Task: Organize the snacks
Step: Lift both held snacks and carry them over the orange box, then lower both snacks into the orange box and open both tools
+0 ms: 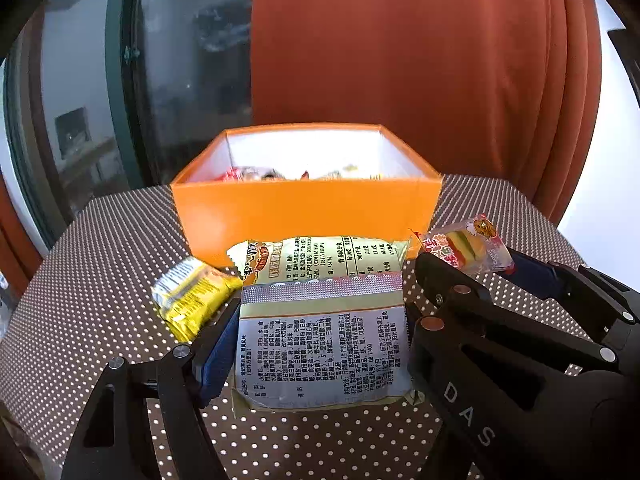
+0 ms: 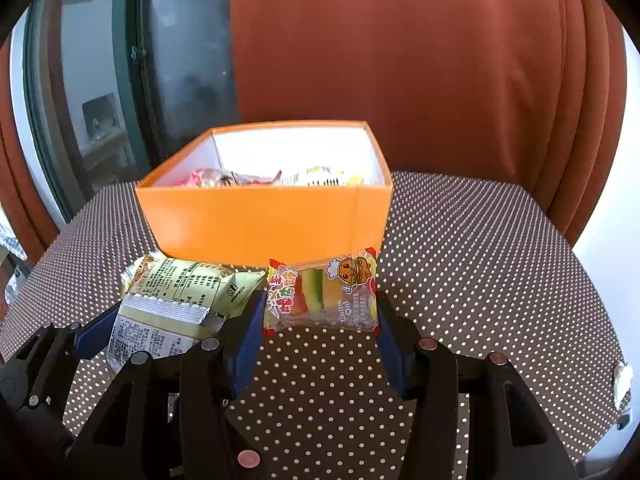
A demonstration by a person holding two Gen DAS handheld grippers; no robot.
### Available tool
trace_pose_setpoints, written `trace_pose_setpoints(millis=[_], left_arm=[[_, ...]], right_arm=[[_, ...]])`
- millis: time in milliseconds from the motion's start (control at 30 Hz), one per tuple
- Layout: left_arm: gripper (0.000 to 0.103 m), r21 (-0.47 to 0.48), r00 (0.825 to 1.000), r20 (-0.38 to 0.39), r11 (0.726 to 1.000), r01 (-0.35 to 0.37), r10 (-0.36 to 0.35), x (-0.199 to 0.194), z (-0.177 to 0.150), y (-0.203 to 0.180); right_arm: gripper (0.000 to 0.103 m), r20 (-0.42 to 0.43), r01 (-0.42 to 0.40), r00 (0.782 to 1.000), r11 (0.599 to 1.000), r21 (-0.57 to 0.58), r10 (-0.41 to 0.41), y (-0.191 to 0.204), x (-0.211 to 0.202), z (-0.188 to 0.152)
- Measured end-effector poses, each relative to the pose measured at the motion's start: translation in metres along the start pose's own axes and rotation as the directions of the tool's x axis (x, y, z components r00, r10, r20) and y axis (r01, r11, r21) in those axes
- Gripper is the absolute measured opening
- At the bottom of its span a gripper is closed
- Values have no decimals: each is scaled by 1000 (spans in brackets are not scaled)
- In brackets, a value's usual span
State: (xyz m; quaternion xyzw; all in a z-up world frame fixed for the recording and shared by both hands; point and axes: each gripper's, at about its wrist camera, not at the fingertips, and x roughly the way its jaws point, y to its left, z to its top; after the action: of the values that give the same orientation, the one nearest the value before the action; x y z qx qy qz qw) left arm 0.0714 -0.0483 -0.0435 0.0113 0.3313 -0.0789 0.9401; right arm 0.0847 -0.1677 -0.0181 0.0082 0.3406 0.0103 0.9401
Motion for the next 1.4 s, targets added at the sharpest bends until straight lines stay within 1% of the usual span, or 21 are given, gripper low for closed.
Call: trace_pose_setpoints(millis=[133,400,533,733,900,1067,1200,1400], left_arm=[[78,-2,999,36,1000,-5,5,-20,9,-3],[78,-4,995,98,1000,-18,18,-44,30,2],[78,-11,991,130,1000,-22,23,-54,42,7],[78,-15,983,182,1000,-27,29,-64,61,17],[78,-19,977,208,999,-34,37,-59,76,20],[78,-18,974,224,999,-39,42,-47,89,23],[78,-13,974,225,999,-33,35,-32,102,26],[78,3,975,219,999,-51,49,-7,122,26]], right_arm=[[55,32,1,999,1000,-1,-1,3,-17,8],[55,93,-14,996,1000,-11,15,12,-41,30],[55,126,-21,992,999,-27,24,16,-52,43],[55,176,-26,984,999,-44,33,21,-57,63],[55,205,-37,978,998,-47,46,23,-56,79],[55,223,-41,974,998,-54,52,24,-45,97],[55,230,-40,972,998,-55,52,24,-32,110],[55,229,-51,972,998,-39,58,20,-4,127]])
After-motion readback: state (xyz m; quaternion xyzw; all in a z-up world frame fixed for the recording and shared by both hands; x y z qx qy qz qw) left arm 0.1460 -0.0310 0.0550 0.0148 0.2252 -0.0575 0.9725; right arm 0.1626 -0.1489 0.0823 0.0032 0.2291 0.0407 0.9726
